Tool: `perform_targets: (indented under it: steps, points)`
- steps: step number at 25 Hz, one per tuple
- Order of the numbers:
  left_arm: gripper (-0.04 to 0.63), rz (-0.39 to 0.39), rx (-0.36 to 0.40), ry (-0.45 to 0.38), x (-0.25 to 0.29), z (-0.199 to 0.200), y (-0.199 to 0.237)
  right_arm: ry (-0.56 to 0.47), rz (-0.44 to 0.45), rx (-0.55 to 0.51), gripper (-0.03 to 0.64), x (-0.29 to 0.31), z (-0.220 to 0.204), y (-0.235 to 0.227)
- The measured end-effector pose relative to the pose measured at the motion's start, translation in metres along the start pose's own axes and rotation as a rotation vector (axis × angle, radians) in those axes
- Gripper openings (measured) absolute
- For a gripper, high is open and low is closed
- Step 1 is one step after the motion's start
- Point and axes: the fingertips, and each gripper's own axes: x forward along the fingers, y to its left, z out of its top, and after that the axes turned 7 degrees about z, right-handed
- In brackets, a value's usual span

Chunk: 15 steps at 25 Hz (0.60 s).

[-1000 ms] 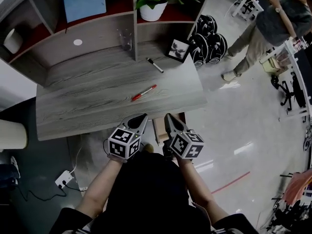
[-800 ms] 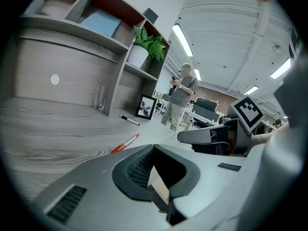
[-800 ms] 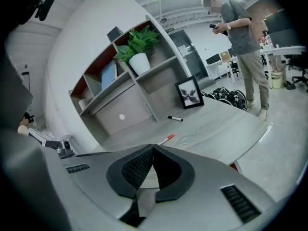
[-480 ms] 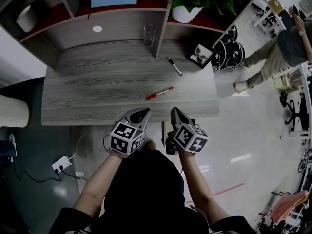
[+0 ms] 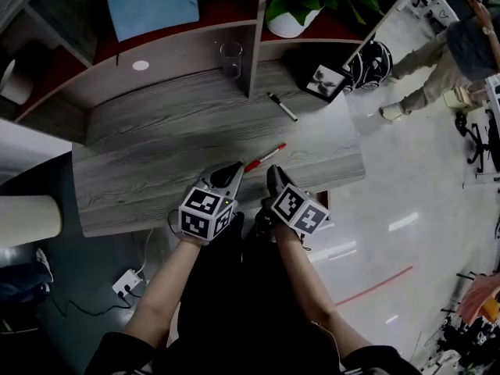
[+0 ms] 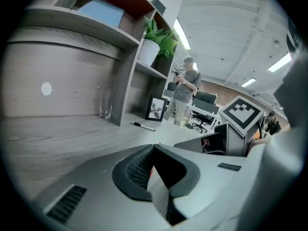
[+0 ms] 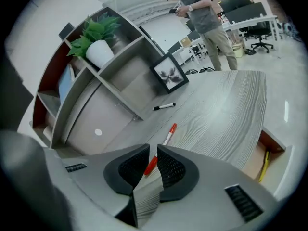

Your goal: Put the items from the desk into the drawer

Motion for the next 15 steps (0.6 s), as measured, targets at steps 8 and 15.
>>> perform_targets:
  steps: [8,15]
  points:
    - [0.0,-0.058,0.033,0.034,0.018,0.015,0.029,-0.033,-0.144,0.037,0.091,0.031,-0.008,-0.007]
    - [0.0,-0.1,0.038,0.066,0.025,0.01,0.047,-0.046,-0.396,0.011,0.129,0.045,-0.014,-0.02]
